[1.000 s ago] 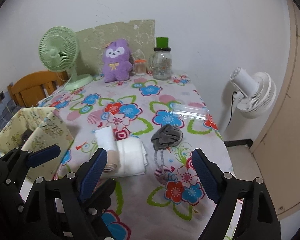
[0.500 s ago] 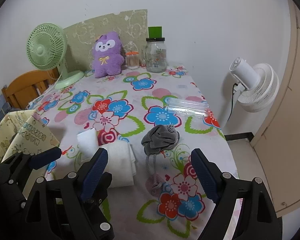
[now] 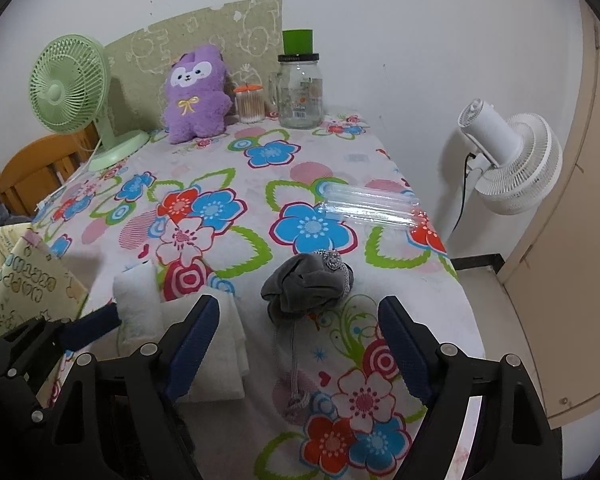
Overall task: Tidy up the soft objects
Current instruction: 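Grasp the white towel roll with the left tool while the right tool grasps the grey cloth, then lift the white towel roll with the left tool while the right tool carries the grey cloth toward the box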
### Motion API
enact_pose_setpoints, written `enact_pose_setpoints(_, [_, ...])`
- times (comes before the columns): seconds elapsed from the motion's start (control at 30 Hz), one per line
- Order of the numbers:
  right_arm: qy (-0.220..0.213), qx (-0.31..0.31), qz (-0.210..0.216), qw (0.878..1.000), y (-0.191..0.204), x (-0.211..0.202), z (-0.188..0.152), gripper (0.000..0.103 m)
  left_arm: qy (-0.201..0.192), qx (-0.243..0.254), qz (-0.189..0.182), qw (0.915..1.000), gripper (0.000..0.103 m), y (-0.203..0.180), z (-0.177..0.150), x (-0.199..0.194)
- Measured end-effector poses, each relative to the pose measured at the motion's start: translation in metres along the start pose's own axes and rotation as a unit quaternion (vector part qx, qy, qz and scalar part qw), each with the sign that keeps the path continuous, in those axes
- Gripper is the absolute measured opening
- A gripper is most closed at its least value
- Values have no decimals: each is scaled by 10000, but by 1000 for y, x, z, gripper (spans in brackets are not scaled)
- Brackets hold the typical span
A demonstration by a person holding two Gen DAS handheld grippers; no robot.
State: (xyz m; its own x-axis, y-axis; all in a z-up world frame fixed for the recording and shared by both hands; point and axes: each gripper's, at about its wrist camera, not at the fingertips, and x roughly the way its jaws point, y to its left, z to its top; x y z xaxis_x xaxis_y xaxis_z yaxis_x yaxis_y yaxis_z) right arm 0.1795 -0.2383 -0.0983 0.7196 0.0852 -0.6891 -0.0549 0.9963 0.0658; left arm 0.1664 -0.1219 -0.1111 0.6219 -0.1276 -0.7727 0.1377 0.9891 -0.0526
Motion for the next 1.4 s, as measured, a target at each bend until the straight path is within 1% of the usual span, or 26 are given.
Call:
enact_pose_setpoints(0.03, [12,-1,-5,10000,0,2,0,84,-20,-8,17,10000,49,1,1,0])
enact_pose_setpoints(0.1, [35,9,-31,10000,0,7,2,84,-83,-12,13,10000,41,2,2,0])
enact_pose_setpoints(0.17, [25,29,-66,10000,1,9,4,84,-91,1,-9,10000,37,2,3,1])
enact_pose_setpoints(0.23, [16,11,-134,9999,3,13,7,79,-85,8,-49,10000,34,2,4,3])
enact_pose_setpoints(0.27, [38,13,-173,9998,3,16,8,76,-85,8,-62,9999,33,2,5,3])
enact_pose_setpoints(0.33, [105,48,-185,9998,3,22,9,75,-82,28,-75,9999,31,2,5,5])
enact_pose_setpoints(0.37, [153,63,-192,9997,2,25,10,72,-74,32,-75,9999,30,2,5,6])
enact_pose_setpoints(0.4, [194,82,-205,9996,2,29,10,65,-67,52,-74,9999,30,2,5,7])
enact_pose_setpoints(0.43, [237,93,-204,9995,2,32,9,62,-69,76,-62,9999,30,2,5,8])
enact_pose_setpoints(0.47, [292,99,-208,9993,2,35,9,60,-73,89,-57,9999,29,1,5,8])
enact_pose_setpoints(0.6, [258,50,-307,9992,3,36,8,52,-87,108,-58,9999,26,1,5,7])
enact_pose_setpoints(0.77, [256,111,-290,9992,2,33,7,45,-135,137,-73,9998,23,1,4,4])
enact_pose_setpoints(0.9, [222,223,-109,9994,0,26,6,44,-196,119,-53,9997,22,2,4,-3])
enact_pose_setpoints(1.4, [-94,190,32,9998,15,-12,1,43,-490,134,104,9987,22,6,-5,-36])
